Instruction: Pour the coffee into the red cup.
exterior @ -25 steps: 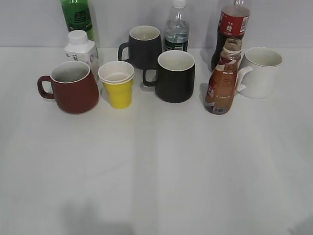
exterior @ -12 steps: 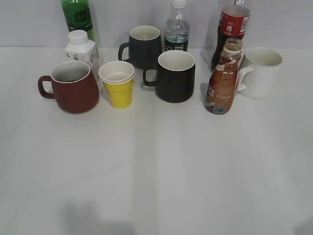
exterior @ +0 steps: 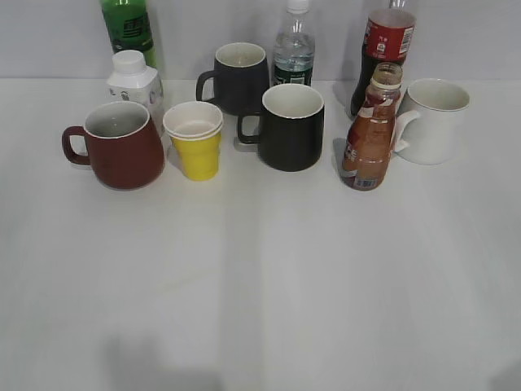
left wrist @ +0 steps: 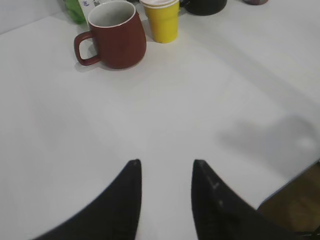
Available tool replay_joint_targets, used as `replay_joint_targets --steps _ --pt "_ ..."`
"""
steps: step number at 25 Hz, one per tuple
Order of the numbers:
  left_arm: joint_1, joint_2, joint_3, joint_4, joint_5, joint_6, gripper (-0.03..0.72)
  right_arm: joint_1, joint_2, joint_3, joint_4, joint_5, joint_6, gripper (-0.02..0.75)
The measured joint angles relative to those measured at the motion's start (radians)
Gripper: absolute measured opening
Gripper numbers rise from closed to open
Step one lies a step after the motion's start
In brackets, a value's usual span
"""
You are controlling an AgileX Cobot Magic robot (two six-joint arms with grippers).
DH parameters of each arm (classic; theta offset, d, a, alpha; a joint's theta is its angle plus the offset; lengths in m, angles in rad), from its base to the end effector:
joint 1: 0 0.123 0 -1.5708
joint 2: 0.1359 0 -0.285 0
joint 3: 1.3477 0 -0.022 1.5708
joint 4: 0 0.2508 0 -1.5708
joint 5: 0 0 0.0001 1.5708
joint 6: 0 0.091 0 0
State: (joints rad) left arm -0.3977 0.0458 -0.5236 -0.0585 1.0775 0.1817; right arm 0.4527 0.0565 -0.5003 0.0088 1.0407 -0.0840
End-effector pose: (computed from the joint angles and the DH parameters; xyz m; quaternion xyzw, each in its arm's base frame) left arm -0.0028 -0.0039 0.2828 0.2475 0.8266 -0.0834 0.4985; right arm 0.0040 0.0027 0.2790 -0.2287 0.8317 0.0971 0.4966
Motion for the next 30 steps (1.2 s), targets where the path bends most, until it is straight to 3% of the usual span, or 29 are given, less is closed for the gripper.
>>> replay_joint_targets --steps 3,5,10,13,16,30 --pt "0.002 0.000 0.000 0.000 0.000 0.000 0.262 -0.016 0.000 0.000 0.000 0.000 0.000 0.589" --pt "0.034 0.000 0.000 0.000 -0.001 0.000 0.262 -0.074 0.000 0.000 0.000 0.000 0.000 0.589" --pt "0.212 -0.021 0.000 0.000 -0.001 0.000 0.252 -0.300 0.000 0.000 0.000 0.000 0.000 0.588" --pt "0.302 -0.050 0.001 0.000 -0.002 0.000 0.242 -0.376 0.000 0.000 0.000 0.000 0.000 0.588" --pt "0.342 -0.054 0.002 -0.001 -0.003 0.000 0.242 -0.393 -0.001 0.000 -0.001 0.000 0.000 0.588" --pt "0.345 -0.054 0.003 -0.001 -0.003 0.000 0.241 -0.395 -0.062 0.001 -0.002 0.000 0.000 0.588"
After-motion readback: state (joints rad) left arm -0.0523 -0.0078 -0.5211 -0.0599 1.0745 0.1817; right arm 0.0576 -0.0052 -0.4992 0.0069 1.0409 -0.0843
